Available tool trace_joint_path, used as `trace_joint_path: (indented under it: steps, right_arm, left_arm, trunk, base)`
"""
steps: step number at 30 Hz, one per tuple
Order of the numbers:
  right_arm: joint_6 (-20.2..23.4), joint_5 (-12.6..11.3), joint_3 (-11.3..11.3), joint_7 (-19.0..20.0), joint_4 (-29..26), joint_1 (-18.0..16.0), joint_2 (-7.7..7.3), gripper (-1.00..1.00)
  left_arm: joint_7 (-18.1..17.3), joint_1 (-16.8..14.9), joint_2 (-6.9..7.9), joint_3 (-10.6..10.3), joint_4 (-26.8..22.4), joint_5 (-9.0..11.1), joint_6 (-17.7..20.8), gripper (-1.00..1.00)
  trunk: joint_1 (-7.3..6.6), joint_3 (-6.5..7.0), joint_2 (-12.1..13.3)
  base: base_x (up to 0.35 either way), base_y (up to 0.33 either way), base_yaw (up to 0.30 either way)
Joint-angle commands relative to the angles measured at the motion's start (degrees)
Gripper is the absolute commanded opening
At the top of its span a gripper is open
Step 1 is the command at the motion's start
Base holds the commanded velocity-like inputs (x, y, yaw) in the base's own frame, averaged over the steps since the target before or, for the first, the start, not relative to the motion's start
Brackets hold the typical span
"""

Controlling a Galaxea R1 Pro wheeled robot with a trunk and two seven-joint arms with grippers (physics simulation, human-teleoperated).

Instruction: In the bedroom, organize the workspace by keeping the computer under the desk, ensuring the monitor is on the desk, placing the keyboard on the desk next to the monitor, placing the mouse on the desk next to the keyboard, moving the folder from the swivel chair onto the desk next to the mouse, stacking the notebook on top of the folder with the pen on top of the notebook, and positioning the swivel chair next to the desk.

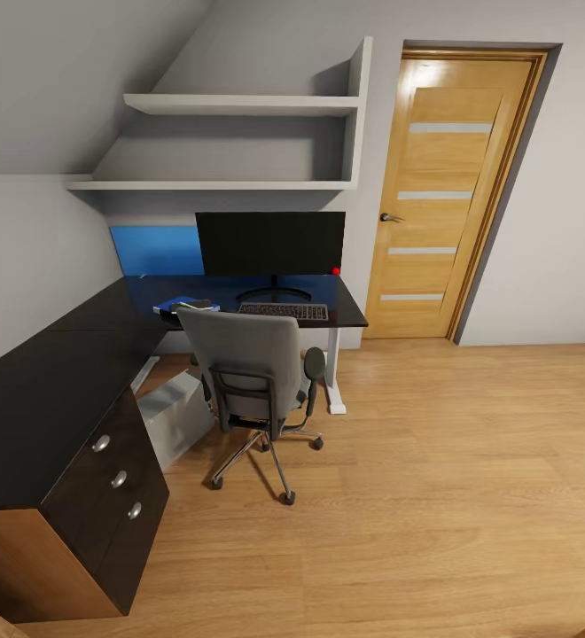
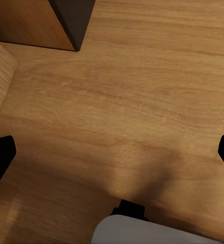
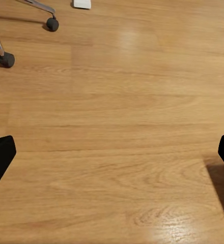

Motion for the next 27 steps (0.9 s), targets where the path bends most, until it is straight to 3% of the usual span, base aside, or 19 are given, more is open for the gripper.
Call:
trace_joint_path:
  steps: [1,27]
  right_arm:
    - [-0.13,-0.23,0.49,-0.3,0.09,-0.05,0.03,1.0]
    - [-0.13,-0.23,0.49,-0.3,0.09,-0.05,0.03,1.0]
  left_arm:
    - [0.55,-0.02,-0.03,-0.48,-0.02,-0.02,-0.05,1.0]
    - [0.55,-0.02,-0.01,-0.4,0.0,-0.02,-0.05,1.0]
  trunk:
    - [0.0,-0.05,-0.03]
    - [0.0,-0.05,-0.03]
  base:
    - [0.0,0.0,0.0]
    - [0.0,0.0,0.0]
